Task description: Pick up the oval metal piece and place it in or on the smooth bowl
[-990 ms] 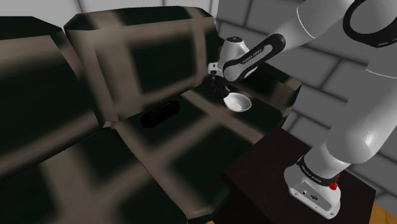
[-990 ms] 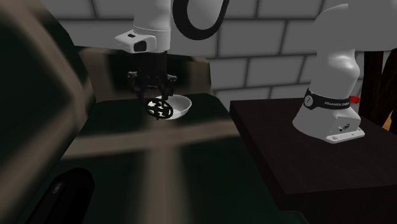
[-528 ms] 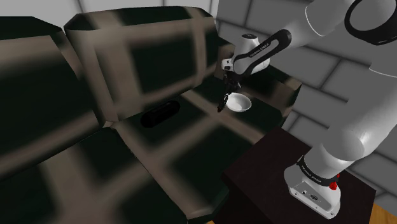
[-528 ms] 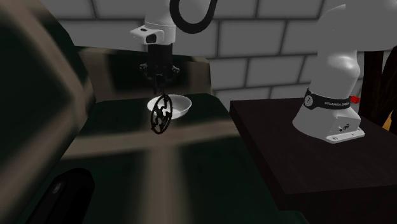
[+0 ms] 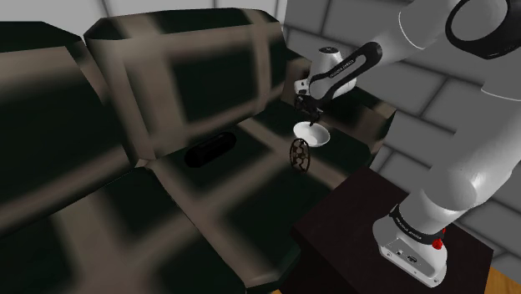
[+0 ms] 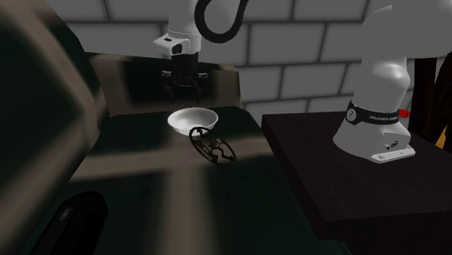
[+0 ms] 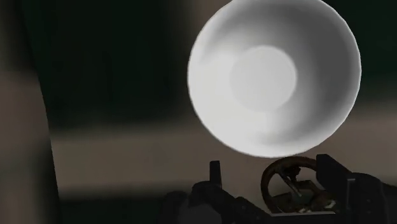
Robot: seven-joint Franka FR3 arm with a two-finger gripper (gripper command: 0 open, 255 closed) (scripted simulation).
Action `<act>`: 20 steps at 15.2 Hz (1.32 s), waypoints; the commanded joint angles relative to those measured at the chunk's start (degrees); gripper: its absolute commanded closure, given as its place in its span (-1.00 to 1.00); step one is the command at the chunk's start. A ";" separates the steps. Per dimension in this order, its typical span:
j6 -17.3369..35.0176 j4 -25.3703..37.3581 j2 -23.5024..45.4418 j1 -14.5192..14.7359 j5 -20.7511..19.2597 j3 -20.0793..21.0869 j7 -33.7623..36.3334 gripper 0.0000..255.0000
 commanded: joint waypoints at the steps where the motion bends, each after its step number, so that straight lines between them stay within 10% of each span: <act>1: -1.91 -0.17 0.54 3.81 -8.85 -0.73 3.54 -1.00; 8: -10.32 -2.83 4.53 16.77 -35.17 -1.32 12.64 -1.00; 20: -5.91 -1.95 9.55 15.95 -38.98 -3.40 15.11 -1.00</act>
